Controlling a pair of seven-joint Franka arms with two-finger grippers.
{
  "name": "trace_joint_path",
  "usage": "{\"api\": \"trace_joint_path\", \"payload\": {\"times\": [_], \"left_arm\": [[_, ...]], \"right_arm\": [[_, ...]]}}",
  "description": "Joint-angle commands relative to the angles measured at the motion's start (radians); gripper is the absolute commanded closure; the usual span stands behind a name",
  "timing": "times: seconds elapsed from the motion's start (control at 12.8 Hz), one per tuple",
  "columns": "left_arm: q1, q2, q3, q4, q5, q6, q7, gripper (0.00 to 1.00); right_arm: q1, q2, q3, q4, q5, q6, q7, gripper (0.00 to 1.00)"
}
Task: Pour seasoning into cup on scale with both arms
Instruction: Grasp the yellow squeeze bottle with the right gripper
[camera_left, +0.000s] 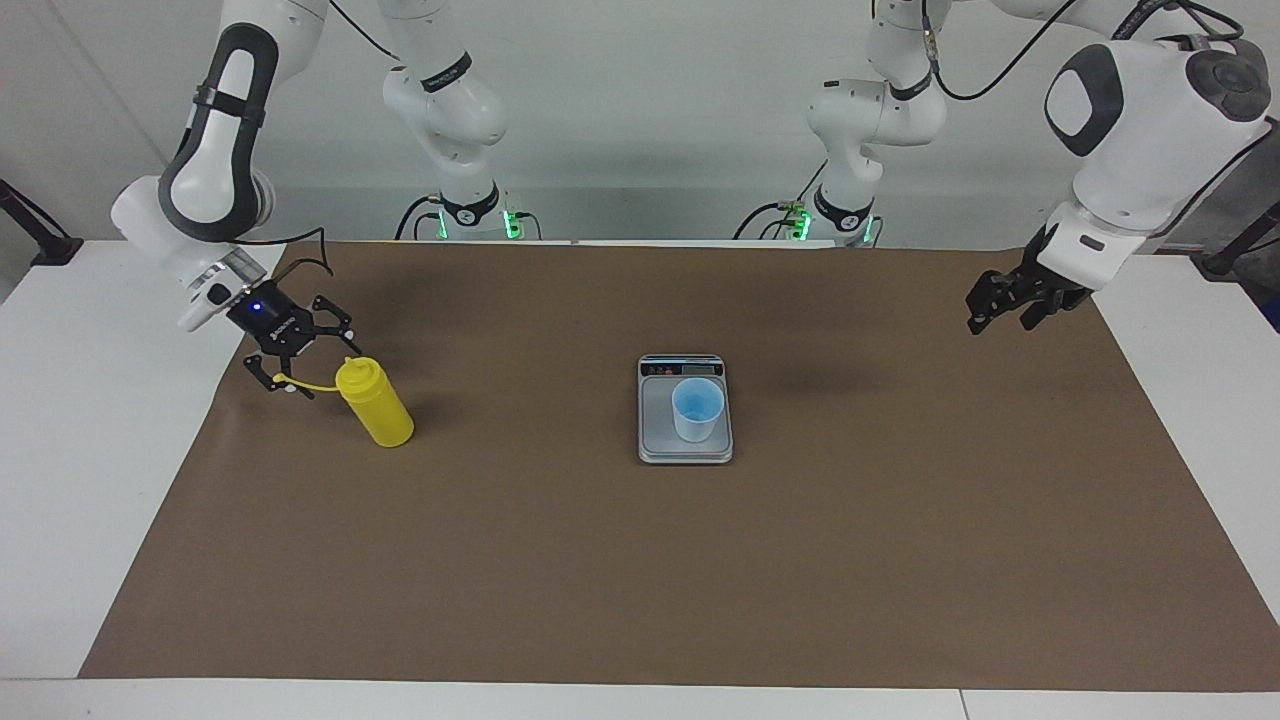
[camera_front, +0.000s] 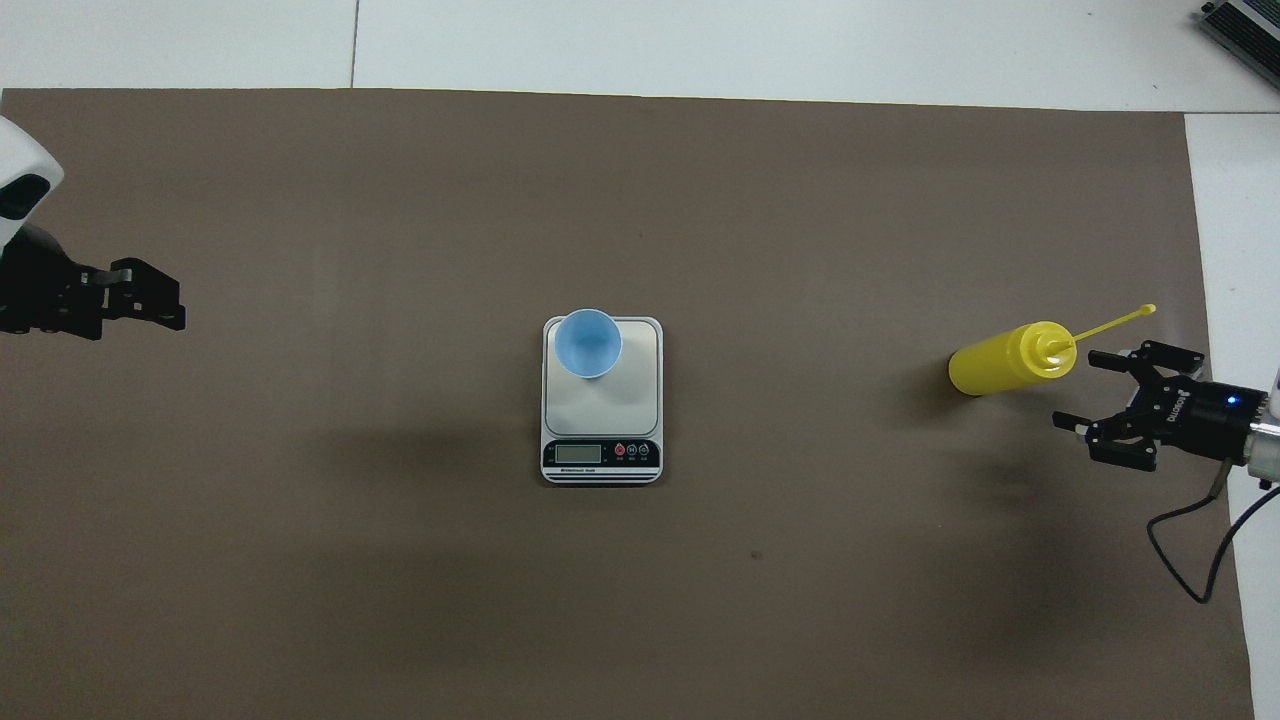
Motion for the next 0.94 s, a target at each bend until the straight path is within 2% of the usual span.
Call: {"api": "trace_joint_path", "payload": {"times": [0.0,0.08,0.23,0.47,0.86], "left_arm": [[-0.006,-0.004,-0.022,0.020,0.032,-0.038,-0.025,0.21],[-0.006,-0.008,-0.023,0.018,0.029,-0.038,-0.017,0.17],[-0.006,-0.018,-0.023,-0.003,0.026,-0.021,-0.011,0.00],[-0.005,-0.037,-0.023,-0.049,0.026,0.037,-0.011,0.00],[-0.002,-0.050,-0.018,-0.080,0.026,0.054,-0.009,0.00]], "right_arm": [[-0.016,0.066,0.006,0.008,0.072,-0.051,-0.134,0.00],[-0.019,0.098,0.006,0.018,0.101,-0.075,-0.190,0.00],[-0.013,0.147,0.007,0.062,0.138,-0.110,-0.215,0.00],[-0.010,0.190,0.007,0.076,0.220,-0.146,-0.218,0.00],[0.014,0.193,0.018,0.077,0.261,-0.146,-0.216,0.00]]}}
